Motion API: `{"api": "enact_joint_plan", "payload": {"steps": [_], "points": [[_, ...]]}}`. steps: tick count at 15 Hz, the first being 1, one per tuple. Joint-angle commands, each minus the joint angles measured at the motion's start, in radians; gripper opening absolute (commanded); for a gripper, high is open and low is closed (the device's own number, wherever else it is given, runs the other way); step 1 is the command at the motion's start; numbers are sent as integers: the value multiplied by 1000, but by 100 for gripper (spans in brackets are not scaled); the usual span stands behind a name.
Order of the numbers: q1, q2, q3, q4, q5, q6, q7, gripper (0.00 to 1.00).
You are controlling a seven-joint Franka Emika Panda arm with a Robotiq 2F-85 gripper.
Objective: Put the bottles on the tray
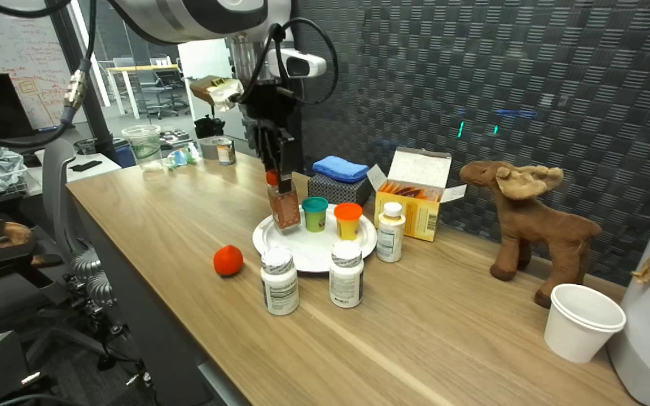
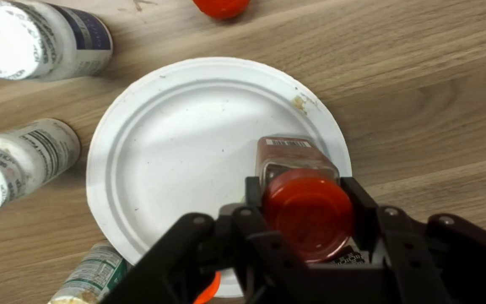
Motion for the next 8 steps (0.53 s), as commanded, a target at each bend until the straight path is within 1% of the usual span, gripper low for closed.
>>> {"api": "enact_joint_plan", "payload": {"steps": [1,8], "points": [[19,44,-9,78,-11,-38,-20,24],[33,104,-10,125,-6,-52,-47,24]]}}
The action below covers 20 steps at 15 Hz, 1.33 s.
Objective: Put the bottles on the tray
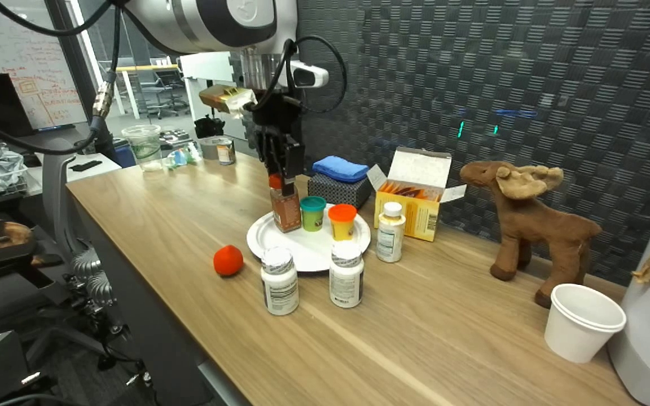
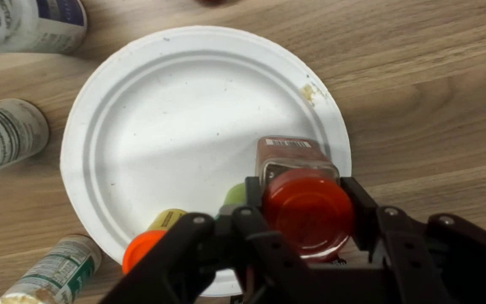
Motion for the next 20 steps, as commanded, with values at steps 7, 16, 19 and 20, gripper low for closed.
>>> {"api": "enact_joint_plan", "payload": {"steps": [7,16,19,20], "points": [[17,-13,-11,8,-11,-13,-26,88],[22,-247,0,-178,5,55,17,100],[20,-344,10,-304,2,135,64,100],[18,-372,14,-349,4,163,86,100]]}}
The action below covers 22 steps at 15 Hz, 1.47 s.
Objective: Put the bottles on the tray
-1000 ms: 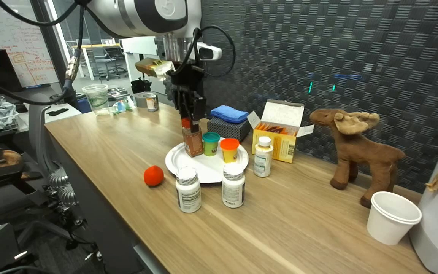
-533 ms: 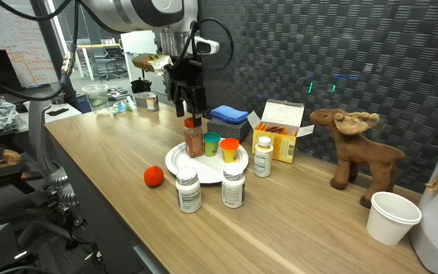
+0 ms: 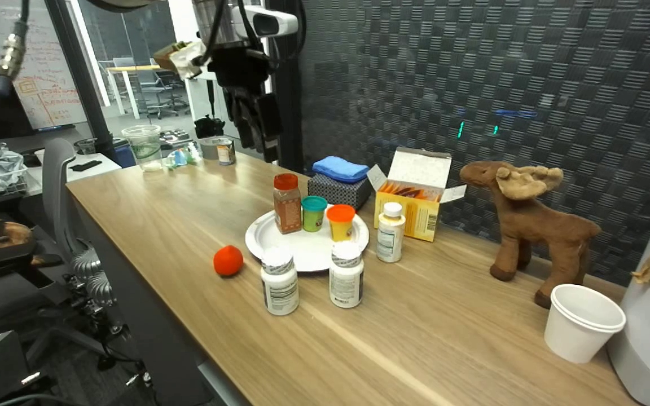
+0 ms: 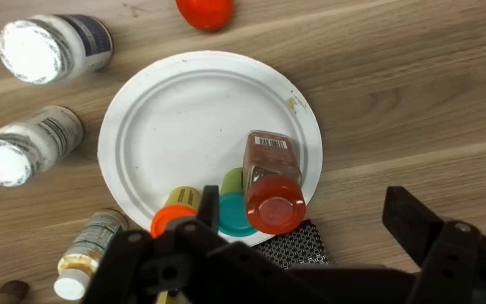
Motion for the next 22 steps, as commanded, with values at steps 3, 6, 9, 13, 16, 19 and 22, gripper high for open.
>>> {"api": "enact_joint_plan", "payload": {"steps": [3,6,9,13,16,19,22], "points": [[-8,-156,19,-261,40,155,89,100],[-12,-130,16,-306,93,182,60,100],[-10,-89,16,-308,134,190,20,100],[-11,-64,15,-306,129,175,27,100],[-16,-66,13,-322,87,184,82,100],[-18,-65,11,-333,64,184,125,100],[-21,-65,10,-342,22,186,180,100]]}}
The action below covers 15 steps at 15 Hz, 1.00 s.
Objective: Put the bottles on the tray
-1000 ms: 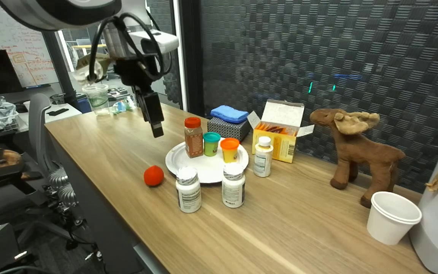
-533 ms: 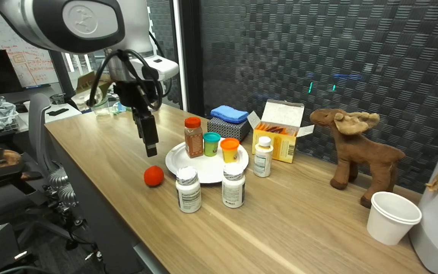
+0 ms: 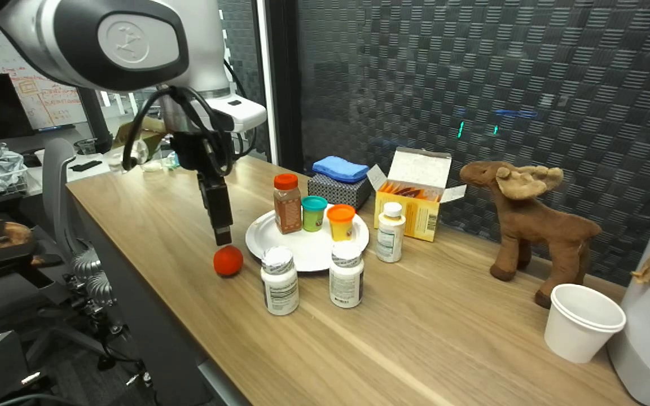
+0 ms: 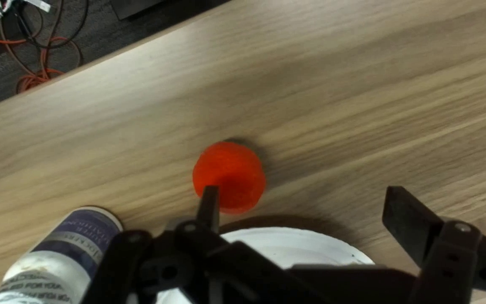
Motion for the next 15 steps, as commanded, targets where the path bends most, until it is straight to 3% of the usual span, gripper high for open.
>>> {"api": "enact_joint_plan", "payload": {"steps": [1,6,15], "points": [[-10,-16,3,-21,-69,19,92,100],[-15,-5,0,-20,-140,11,178,100],[-14,62,-16,11,-112,-13,152,100]]}}
